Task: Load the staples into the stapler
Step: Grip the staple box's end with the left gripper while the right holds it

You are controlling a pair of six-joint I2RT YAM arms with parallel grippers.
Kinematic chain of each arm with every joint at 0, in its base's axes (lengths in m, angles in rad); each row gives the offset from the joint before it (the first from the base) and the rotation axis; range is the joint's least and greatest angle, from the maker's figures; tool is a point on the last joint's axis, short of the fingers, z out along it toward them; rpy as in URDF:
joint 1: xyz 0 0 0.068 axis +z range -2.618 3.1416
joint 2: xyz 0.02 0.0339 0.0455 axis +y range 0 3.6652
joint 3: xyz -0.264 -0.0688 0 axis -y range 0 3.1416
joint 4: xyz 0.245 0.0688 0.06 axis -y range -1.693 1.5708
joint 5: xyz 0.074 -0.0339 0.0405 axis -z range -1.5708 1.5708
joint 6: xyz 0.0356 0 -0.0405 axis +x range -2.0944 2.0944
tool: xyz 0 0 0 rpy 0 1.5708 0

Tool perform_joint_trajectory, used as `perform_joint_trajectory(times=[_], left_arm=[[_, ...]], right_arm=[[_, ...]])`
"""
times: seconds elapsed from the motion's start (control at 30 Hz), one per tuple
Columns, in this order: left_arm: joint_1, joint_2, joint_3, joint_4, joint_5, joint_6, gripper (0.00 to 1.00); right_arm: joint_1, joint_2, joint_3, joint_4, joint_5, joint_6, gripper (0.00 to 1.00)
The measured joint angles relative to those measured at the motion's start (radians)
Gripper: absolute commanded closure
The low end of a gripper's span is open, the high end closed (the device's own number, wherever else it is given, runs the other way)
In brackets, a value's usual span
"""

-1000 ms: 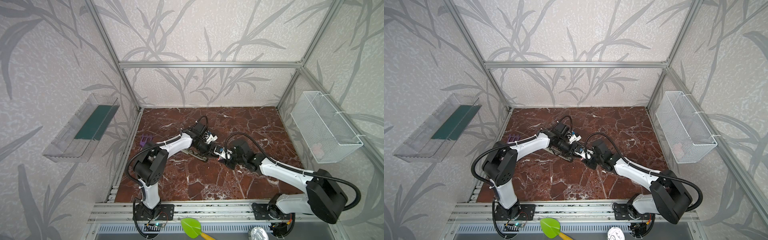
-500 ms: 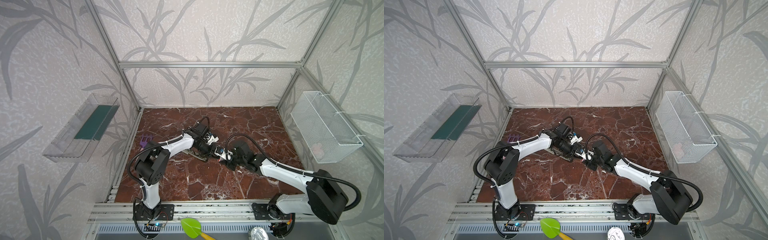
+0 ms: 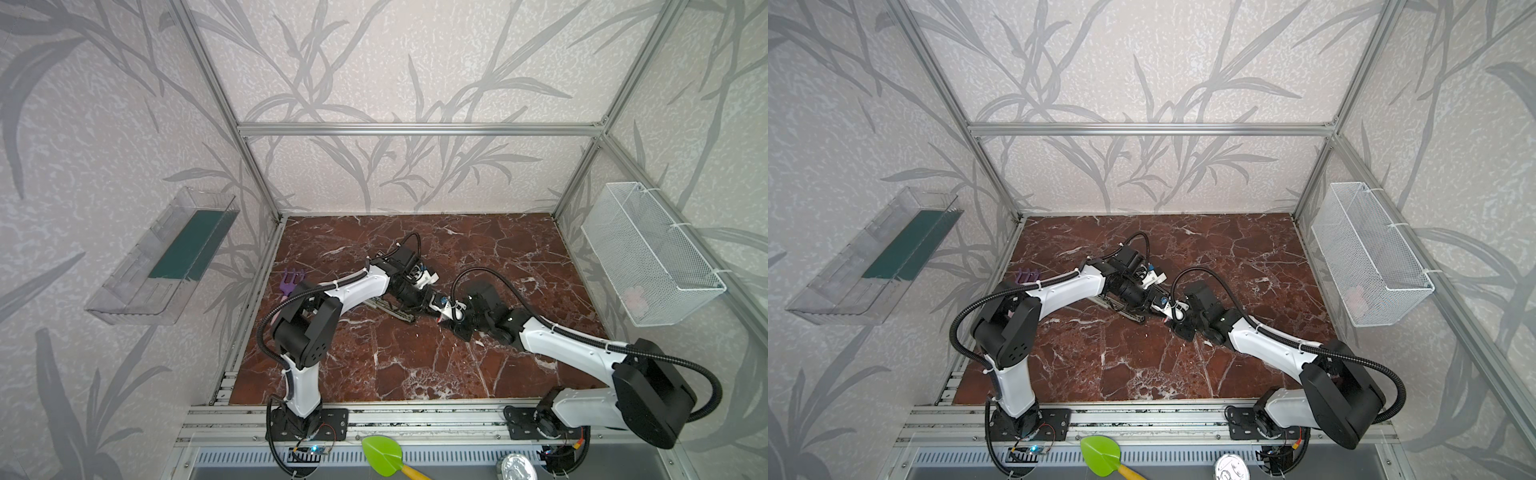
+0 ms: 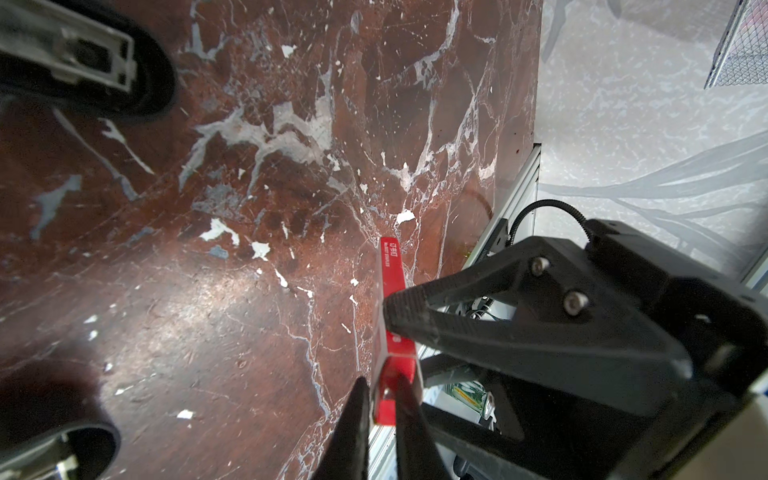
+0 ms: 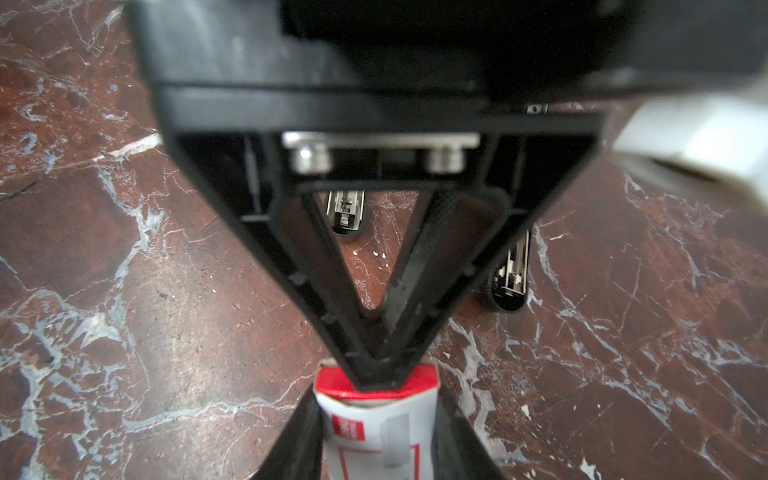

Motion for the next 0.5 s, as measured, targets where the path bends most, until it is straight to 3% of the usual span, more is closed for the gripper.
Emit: perform_joint_trajectory(times=[0.23, 0.5], left_arm=[[-0.007, 0.008, 0.004, 0.000, 0.001, 0.001, 0.90], [-0.009, 0.026, 0.019, -0.012, -0.002, 0.017, 0.86]], right_arm=[[0.000, 0.002, 0.000, -0.010, 0.004, 0.001, 0.61], [0.000, 0.010, 0.000, -0.013, 0.011, 0.002, 0.61]])
